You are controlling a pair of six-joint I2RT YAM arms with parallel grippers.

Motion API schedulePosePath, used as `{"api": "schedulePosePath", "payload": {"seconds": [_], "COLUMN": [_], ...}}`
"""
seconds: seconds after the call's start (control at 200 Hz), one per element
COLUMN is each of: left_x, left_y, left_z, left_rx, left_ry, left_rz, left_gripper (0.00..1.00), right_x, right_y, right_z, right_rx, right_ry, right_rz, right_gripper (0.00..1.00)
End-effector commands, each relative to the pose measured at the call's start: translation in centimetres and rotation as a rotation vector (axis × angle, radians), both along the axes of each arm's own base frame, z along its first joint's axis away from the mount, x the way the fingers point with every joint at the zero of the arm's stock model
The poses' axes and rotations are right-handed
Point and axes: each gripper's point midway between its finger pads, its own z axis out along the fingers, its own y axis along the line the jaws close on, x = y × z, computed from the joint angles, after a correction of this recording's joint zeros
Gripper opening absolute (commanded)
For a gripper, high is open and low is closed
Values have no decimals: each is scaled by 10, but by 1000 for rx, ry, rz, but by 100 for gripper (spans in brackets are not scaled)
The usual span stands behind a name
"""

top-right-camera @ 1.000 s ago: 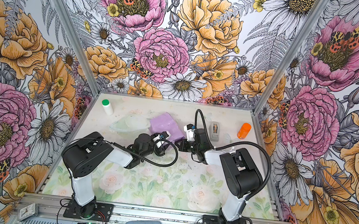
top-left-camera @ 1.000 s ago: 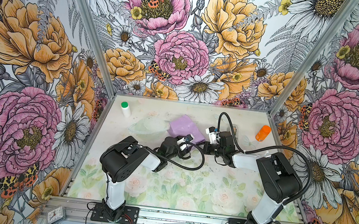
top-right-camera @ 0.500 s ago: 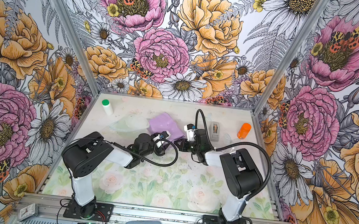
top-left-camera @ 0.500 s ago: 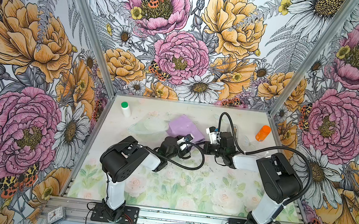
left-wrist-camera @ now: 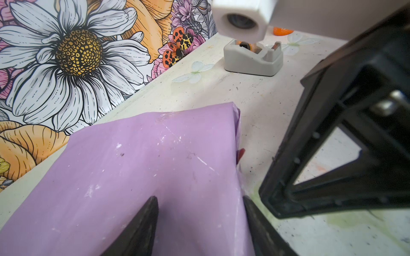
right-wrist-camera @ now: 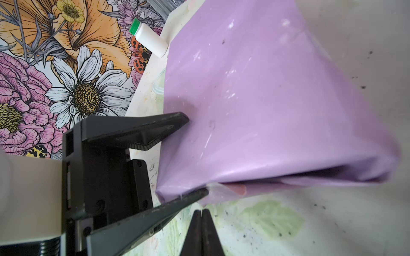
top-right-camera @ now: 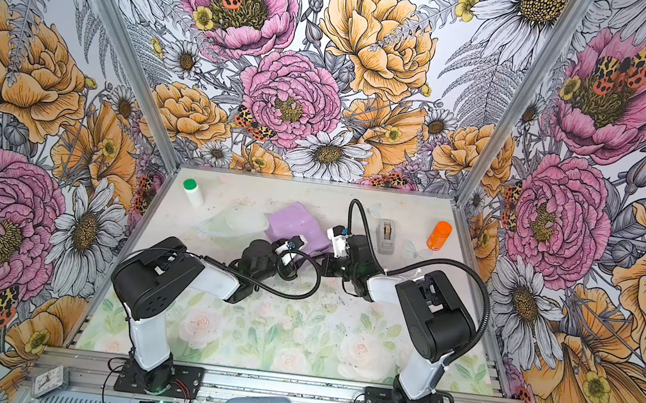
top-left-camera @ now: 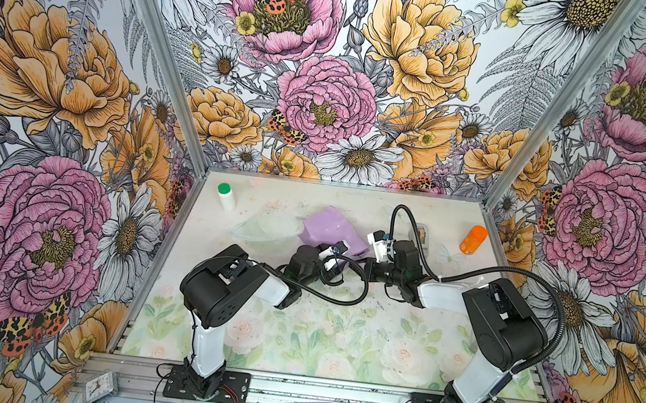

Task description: Wrap the gift box in paper

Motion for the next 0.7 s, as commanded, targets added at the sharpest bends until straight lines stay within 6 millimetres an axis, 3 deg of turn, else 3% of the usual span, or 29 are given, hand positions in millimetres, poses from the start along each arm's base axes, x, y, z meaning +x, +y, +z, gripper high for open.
{"api": "schedulePosePath", "payload": {"seconds": [0.0,0.485,0.69], "left_x": [-27,-27,-27], "left_y": [21,21,22], "left_z": [-78,-78,-78], "left_rx": [127,128,129], "left_ry": [260,262,260], "left_rz": [9,8,9], "left_gripper": [59,59,59], "right_x": [12,29,41], "right_y": [10,15,13], "right_z": [23,27,8], "right_rx": [36,29,-9], "right_ry": [-72,-94,-55], "right_rz": [8,-3,-41], "right_gripper": [4,3,1]}}
